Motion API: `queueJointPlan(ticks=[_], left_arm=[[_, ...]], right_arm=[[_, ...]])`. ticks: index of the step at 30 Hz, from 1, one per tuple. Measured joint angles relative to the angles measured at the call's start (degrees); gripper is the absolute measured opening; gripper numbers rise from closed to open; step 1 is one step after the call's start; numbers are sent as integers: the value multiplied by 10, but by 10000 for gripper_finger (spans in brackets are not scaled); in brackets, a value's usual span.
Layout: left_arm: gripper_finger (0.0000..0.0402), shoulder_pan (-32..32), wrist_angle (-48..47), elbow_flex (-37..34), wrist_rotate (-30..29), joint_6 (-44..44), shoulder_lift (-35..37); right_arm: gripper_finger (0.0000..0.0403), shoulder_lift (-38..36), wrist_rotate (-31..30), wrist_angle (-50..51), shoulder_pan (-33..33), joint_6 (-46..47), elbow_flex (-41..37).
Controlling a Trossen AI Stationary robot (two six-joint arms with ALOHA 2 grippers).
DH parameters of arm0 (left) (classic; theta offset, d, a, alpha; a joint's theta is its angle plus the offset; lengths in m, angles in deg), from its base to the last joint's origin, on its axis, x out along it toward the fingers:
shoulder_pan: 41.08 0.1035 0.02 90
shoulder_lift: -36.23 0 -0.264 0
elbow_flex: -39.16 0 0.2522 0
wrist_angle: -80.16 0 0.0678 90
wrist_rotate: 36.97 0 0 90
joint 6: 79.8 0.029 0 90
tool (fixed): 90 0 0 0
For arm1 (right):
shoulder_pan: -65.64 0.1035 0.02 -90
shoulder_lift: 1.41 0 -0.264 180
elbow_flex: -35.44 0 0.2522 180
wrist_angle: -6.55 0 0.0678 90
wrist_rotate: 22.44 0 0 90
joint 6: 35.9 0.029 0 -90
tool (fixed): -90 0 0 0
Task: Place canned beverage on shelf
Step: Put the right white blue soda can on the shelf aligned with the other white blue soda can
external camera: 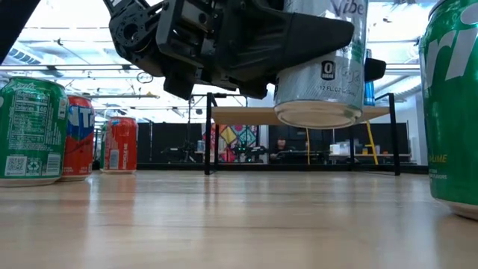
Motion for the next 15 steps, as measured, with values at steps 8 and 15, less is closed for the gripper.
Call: queueJointPlan(ticks=[8, 15], left_arm=[[254, 2, 0, 0, 0, 0, 0], [256, 0, -2, 0, -18, -26, 0]], right_arm=[[262, 0, 1, 1, -3, 12, 0], [238, 0, 2, 4, -3, 30, 0]])
